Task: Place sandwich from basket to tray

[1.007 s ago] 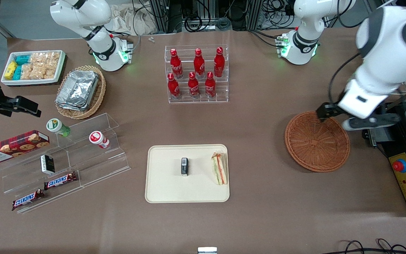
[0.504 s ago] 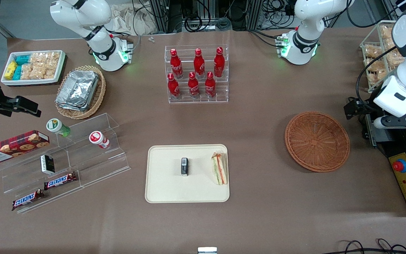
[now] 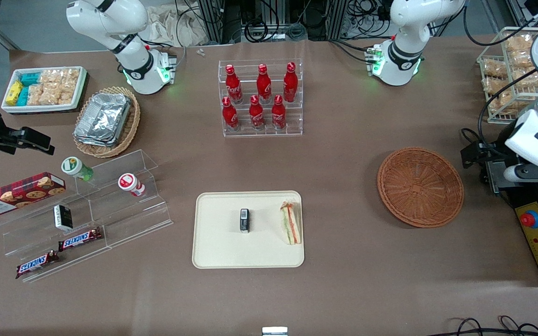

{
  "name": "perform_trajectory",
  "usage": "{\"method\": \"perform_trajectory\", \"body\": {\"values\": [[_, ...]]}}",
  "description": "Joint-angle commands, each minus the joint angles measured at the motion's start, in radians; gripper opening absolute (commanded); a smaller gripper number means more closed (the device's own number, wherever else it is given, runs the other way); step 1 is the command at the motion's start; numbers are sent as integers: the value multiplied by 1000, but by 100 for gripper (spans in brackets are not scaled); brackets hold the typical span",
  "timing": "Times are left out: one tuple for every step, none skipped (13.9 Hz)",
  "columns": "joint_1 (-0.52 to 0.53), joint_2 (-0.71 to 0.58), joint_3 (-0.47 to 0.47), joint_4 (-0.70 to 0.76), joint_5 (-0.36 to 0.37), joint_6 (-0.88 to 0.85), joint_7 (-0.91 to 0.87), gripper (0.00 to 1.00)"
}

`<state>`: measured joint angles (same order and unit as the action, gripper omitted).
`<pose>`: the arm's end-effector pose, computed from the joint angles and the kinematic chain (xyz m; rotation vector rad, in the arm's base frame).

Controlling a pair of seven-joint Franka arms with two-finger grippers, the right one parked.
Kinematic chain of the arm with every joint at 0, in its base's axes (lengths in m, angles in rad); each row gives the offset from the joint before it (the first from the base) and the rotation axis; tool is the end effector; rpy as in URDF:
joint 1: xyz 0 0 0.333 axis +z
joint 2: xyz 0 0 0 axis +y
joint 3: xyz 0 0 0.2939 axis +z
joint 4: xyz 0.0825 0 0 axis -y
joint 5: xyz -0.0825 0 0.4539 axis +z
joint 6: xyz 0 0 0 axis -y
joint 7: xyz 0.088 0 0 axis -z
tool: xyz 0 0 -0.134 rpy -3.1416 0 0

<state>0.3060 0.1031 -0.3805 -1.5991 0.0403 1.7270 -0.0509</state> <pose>0.6622 -0.0365 0.5120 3.1406 -0.0421 0.0507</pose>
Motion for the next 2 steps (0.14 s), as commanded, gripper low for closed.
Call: {"method": "perform_trajectory", "body": {"values": [[-2, 26, -6, 38, 4, -30, 0, 100], [-1, 26, -6, 39, 4, -30, 0, 100]]}}
